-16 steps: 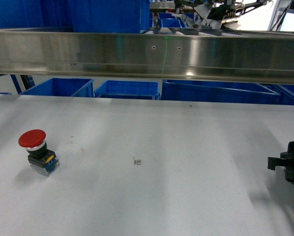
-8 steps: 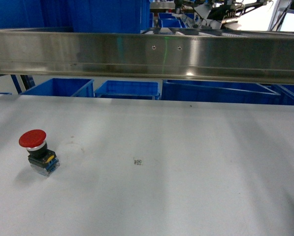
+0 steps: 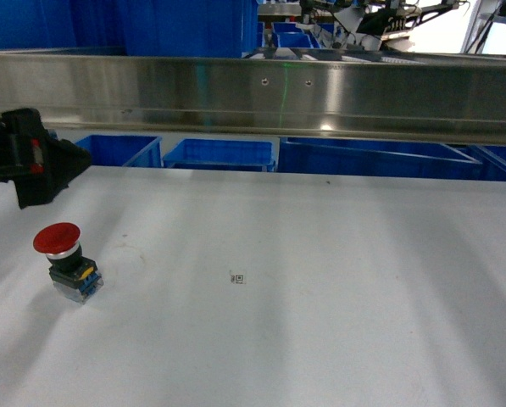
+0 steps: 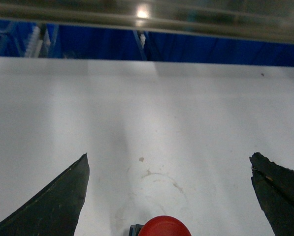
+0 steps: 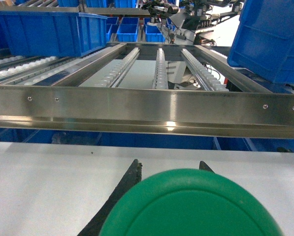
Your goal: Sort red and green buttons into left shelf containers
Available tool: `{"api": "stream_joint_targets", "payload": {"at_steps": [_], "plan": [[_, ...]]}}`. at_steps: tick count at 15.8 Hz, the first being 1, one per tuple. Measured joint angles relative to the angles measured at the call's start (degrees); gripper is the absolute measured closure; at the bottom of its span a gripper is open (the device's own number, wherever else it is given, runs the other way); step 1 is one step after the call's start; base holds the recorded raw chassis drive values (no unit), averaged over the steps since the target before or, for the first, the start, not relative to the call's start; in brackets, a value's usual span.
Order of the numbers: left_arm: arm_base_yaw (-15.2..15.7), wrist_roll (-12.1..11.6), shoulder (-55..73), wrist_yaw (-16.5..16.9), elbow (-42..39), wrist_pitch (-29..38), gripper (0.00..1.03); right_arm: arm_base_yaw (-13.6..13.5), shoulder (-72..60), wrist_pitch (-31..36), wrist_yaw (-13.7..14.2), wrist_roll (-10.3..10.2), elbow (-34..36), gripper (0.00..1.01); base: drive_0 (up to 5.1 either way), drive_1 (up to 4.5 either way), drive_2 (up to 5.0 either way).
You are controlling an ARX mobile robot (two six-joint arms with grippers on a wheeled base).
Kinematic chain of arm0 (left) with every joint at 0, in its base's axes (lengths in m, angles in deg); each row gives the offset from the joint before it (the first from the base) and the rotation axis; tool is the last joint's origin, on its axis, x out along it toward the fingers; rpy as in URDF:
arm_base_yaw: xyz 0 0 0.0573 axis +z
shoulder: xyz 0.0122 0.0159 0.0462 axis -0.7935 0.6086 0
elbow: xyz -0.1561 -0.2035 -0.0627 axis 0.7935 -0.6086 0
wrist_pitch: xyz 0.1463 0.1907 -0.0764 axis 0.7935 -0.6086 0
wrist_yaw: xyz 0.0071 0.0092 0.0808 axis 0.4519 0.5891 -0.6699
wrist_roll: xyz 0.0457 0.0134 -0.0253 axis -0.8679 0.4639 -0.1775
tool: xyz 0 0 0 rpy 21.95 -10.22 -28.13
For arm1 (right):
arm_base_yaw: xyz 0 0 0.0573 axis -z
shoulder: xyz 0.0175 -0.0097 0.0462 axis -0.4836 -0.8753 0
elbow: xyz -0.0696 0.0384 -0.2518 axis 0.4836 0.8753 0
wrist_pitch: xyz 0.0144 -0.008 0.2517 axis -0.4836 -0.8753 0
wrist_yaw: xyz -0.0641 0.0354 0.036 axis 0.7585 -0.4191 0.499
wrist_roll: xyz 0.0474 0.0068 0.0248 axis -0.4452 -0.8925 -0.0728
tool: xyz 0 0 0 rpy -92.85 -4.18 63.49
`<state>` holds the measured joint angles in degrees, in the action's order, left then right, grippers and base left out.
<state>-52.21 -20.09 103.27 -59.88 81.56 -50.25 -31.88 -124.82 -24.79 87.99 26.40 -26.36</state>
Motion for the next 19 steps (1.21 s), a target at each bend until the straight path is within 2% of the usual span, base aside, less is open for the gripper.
{"api": "stream_joint_targets", "payload": {"at_steps": [2, 3, 6, 10, 12, 17, 19], "plan": [[-2.0, -1.4, 6.3, -1.9, 2.8, -1.0, 0.05, 0.0, -0.1, -0.2, 0.0, 0.0, 0.0, 0.74, 0.0, 0.00, 0.0], [-3.1, -2.9, 9.6, -4.1, 3.1, 1.2, 0.05, 0.0, -0.1, -0.1, 0.0, 0.0, 0.0, 0.74, 0.0, 0.00, 0.0], [-4.8, -5.6, 13.0, -5.3, 2.9, -1.2, 0.05, 0.0, -0.1, -0.2, 0.0, 0.0, 0.0, 0.74, 0.0, 0.00, 0.0], [-4.4, -7.1, 17.9, -6.7, 3.2, -1.0, 0.05, 0.0, -0.1, -0.1, 0.0, 0.0, 0.0, 0.75, 0.0, 0.00, 0.0], [-3.9, -8.6, 19.7, -7.2, 3.6, 0.8, 0.06, 0.0, -0.1, -0.1, 0.0, 0.0, 0.0, 0.75, 0.0, 0.00, 0.0], [-2.5, -9.7, 21.3, -7.7, 3.7, 4.1, 0.57, 0.0, -0.1, -0.2, 0.0, 0.0, 0.0, 0.75, 0.0, 0.00, 0.0], [-2.6, -9.9, 21.3, -7.7, 2.7, 5.7, 0.59, 0.0, -0.1, -0.1, 0.0, 0.0, 0.0, 0.75, 0.0, 0.00, 0.0]]}}
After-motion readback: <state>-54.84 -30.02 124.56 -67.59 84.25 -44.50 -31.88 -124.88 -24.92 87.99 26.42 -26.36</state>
